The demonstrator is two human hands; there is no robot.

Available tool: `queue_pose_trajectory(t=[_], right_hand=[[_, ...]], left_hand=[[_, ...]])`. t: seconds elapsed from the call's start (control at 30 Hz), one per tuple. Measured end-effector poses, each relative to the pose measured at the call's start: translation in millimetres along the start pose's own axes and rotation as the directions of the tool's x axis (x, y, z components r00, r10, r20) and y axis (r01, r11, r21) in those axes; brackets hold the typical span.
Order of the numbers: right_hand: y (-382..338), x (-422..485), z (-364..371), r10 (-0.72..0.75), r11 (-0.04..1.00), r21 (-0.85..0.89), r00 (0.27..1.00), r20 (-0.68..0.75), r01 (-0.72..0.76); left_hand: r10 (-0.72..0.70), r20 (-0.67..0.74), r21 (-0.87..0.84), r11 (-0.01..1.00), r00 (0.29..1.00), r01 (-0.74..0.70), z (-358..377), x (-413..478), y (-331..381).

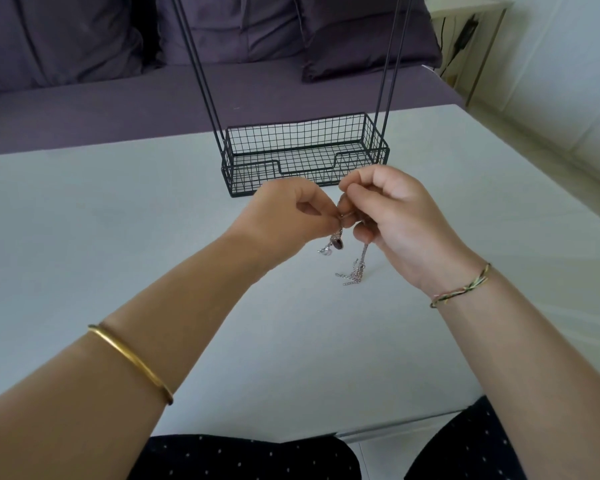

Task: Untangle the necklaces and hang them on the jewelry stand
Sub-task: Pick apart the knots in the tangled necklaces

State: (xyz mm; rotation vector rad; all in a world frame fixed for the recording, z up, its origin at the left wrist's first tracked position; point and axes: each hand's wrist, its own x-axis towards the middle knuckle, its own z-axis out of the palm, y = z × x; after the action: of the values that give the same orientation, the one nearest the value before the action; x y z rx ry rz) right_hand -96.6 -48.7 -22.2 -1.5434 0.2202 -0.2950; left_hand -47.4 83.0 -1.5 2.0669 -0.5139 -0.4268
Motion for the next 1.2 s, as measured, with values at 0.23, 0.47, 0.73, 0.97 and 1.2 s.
queue_pose_trajectory(t=[0.23, 0.47, 0.73, 0.97, 1.2], right_hand=[[-1, 0, 0, 0.035, 0.999, 0.039, 0.999, -0.023, -0.034], [-3, -1, 0, 0.031, 0.999, -0.014, 0.999, -0.008, -0.031], [-4, -2, -4, -0.057, 0.988, -0.144, 0.998, -0.008, 0.055], [-2, -2, -3, -0.203, 0.921, -0.342, 0.979, -0.012, 0.187], [-9, -5, -1, -0.172, 0.934, -0.310, 0.984, 0.041, 0.177]], left_hand=[[0.087, -0.054, 0.121, 0.989, 0.995, -0.080, 3, 0, 3], [-0.003, -0.018, -0.001, 1.000, 1.000, 0.003, 0, 1, 7], [-0.108, 0.063, -0.340, 0.932, 0.992, 0.123, -9, 6, 5], [-0.128, 0.103, -0.388, 0.908, 0.986, 0.158, -8, 6, 6], [-0.128, 0.142, -0.400, 0.899, 0.981, 0.176, -10, 3, 7]])
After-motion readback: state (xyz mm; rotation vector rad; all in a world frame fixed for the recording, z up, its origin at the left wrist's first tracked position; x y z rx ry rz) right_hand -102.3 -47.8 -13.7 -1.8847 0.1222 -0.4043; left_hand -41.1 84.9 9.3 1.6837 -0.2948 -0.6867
